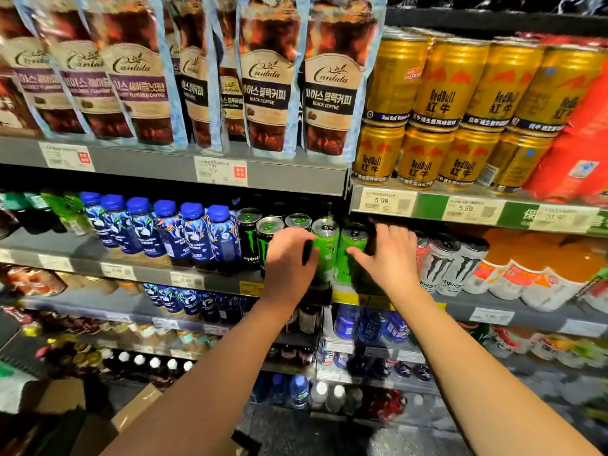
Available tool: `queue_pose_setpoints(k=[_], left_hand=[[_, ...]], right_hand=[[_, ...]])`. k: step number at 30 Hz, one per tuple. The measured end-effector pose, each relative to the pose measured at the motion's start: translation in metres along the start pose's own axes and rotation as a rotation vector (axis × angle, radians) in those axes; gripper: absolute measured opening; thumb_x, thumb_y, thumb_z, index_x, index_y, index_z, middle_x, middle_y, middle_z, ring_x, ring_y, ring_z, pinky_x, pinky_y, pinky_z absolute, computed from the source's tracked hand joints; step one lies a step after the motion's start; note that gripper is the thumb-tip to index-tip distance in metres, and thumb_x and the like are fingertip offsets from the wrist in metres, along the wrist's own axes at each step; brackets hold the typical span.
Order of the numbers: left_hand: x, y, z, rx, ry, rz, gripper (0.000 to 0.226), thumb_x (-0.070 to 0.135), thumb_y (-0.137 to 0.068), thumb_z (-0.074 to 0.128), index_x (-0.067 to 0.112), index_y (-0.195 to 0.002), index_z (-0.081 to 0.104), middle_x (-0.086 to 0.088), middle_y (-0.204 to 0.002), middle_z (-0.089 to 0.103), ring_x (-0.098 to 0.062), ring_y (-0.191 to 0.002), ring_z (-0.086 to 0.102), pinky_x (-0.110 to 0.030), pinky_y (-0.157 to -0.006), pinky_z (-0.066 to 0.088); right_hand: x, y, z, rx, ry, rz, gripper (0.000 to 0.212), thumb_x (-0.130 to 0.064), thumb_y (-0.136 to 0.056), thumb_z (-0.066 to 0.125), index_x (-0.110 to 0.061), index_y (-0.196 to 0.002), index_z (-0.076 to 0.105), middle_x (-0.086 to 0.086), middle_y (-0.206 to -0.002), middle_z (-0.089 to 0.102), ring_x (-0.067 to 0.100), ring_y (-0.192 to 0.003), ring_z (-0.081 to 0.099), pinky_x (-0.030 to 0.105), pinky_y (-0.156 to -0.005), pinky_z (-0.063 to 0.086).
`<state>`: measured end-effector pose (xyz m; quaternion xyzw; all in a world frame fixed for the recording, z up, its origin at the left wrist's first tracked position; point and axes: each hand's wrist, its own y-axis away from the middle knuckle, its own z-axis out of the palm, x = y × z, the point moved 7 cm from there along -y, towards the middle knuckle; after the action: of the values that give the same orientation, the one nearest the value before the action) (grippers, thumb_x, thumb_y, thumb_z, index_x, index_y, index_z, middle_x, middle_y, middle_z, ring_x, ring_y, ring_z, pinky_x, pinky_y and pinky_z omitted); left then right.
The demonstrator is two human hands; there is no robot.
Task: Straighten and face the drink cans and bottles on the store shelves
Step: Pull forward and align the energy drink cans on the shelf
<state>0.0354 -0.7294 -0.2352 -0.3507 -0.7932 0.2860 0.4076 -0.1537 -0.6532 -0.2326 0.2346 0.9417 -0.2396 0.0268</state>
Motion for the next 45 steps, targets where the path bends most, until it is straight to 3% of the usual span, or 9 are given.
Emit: queue_pose_setpoints(k=[3, 6, 10, 12, 19, 27, 31, 40, 45], left_hand=[[0.020, -0.005, 0.045, -0.317, -0.068, 0.043, 0.053, 0.022, -0.071, 0.083, 0.012, -0.120, 0.065, -0.010, -0.121, 0.063, -0.029, -0.117, 0.055, -0.045, -0.105, 0.041], [0.031, -0.015, 0.074, -0.466, -0.214, 0.110, 0.069, 0.034, -0.065, 0.087, 0.010, -0.125, 0.063, -0.014, -0.122, 0.065, -0.033, -0.121, 0.057, -0.050, -0.113, 0.032], [0.037, -0.024, 0.091, -0.631, -0.357, 0.059, 0.063, 0.048, -0.091, 0.061, 0.016, -0.143, 0.043, -0.005, -0.142, 0.050, -0.026, -0.142, 0.031, -0.044, -0.121, 0.004], [0.035, -0.028, 0.095, -0.668, -0.386, 0.020, 0.063, 0.055, -0.094, 0.052, 0.019, -0.144, 0.040, -0.007, -0.144, 0.049, -0.024, -0.144, 0.027, -0.044, -0.120, 0.002], [0.030, -0.039, 0.091, -0.714, -0.303, 0.022, 0.062, 0.059, -0.090, 0.056, 0.021, -0.138, 0.050, -0.016, -0.134, 0.054, -0.028, -0.136, 0.036, -0.047, -0.118, 0.006], [0.044, -0.024, 0.085, -0.623, -0.263, 0.112, 0.049, 0.040, -0.098, 0.050, 0.016, -0.141, 0.048, -0.005, -0.131, 0.056, -0.027, -0.132, 0.041, -0.046, -0.120, 0.004], [0.061, 0.002, 0.086, -0.465, -0.195, 0.167, 0.053, 0.029, -0.087, 0.052, 0.005, -0.134, 0.056, -0.014, -0.132, 0.059, -0.032, -0.128, 0.051, -0.049, -0.120, 0.018], [0.094, 0.018, 0.098, -0.454, -0.126, 0.185, 0.059, 0.018, -0.086, 0.063, 0.004, -0.141, 0.047, -0.015, -0.148, 0.045, -0.031, -0.141, 0.036, -0.043, -0.122, 0.006], [0.123, 0.013, 0.124, -0.480, -0.154, 0.223, 0.063, 0.022, -0.086, 0.067, 0.006, -0.142, 0.045, -0.014, -0.146, 0.047, -0.029, -0.140, 0.037, -0.044, -0.123, 0.010]], right_hand=[[0.032, 0.004, -0.006, 0.005, 0.073, 0.066, 0.071, -0.062, -0.073, 0.073, -0.004, -0.114, 0.063, 0.019, -0.097, 0.065, 0.038, -0.098, 0.058, 0.051, -0.095, 0.041], [0.041, 0.002, 0.000, -0.098, 0.112, 0.045, 0.072, -0.065, -0.081, 0.063, -0.010, -0.126, 0.060, 0.014, -0.108, 0.066, 0.036, -0.107, 0.055, 0.048, -0.098, 0.037], [0.044, -0.009, -0.001, -0.234, 0.029, 0.096, 0.069, -0.068, -0.084, 0.056, -0.016, -0.131, 0.056, 0.010, -0.115, 0.067, 0.031, -0.115, 0.055, 0.044, -0.099, 0.032], [0.046, -0.015, -0.001, -0.276, -0.024, 0.120, 0.064, -0.066, -0.084, 0.058, -0.016, -0.124, 0.059, 0.010, -0.109, 0.069, 0.031, -0.113, 0.057, 0.043, -0.097, 0.033], [0.047, -0.016, -0.010, -0.320, -0.152, 0.102, 0.047, -0.058, -0.081, 0.066, -0.013, -0.092, 0.055, 0.010, -0.093, 0.064, 0.034, -0.102, 0.058, 0.040, -0.087, 0.033], [0.047, -0.001, -0.007, -0.185, -0.153, 0.034, 0.053, -0.051, -0.085, 0.066, -0.021, -0.127, 0.058, 0.008, -0.110, 0.065, 0.031, -0.113, 0.052, 0.042, -0.101, 0.033], [0.051, 0.023, -0.010, -0.011, -0.183, 0.021, 0.052, -0.035, -0.082, 0.071, -0.015, -0.128, 0.058, 0.011, -0.120, 0.059, 0.033, -0.122, 0.047, 0.046, -0.110, 0.032], [0.118, 0.048, -0.016, 0.100, -0.173, 0.210, 0.062, -0.034, -0.086, 0.069, -0.006, -0.138, 0.049, 0.018, -0.143, 0.045, 0.035, -0.138, 0.035, 0.050, -0.113, 0.028], [0.138, 0.045, -0.025, 0.148, -0.155, 0.182, 0.048, -0.034, -0.085, 0.070, -0.009, -0.124, 0.058, 0.017, -0.134, 0.052, 0.036, -0.129, 0.040, 0.049, -0.104, 0.032]])
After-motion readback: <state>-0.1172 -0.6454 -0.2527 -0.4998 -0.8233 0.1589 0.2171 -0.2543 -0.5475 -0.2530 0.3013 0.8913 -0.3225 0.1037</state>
